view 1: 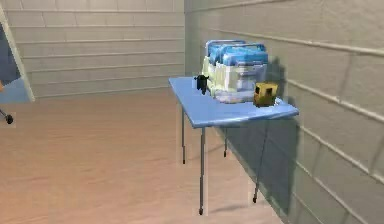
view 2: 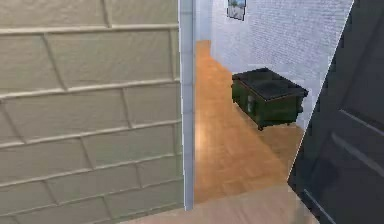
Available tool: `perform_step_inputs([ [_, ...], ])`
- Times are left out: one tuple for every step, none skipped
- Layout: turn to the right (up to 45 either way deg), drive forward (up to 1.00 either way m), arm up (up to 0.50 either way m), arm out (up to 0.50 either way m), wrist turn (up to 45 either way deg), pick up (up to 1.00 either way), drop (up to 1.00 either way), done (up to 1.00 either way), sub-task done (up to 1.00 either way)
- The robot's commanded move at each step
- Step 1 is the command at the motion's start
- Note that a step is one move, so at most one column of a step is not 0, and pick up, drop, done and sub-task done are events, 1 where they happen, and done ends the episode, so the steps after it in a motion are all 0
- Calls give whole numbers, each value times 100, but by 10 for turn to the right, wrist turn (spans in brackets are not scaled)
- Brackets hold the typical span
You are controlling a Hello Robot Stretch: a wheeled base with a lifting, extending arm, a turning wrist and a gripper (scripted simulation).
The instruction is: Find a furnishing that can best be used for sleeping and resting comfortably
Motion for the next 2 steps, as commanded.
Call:
perform_step_inputs([
  [450, 0, 0, 0, 0, 0, 0, 0, 0],
  [450, 0, 0, 0, 0, 0, 0, 0, 0],
])
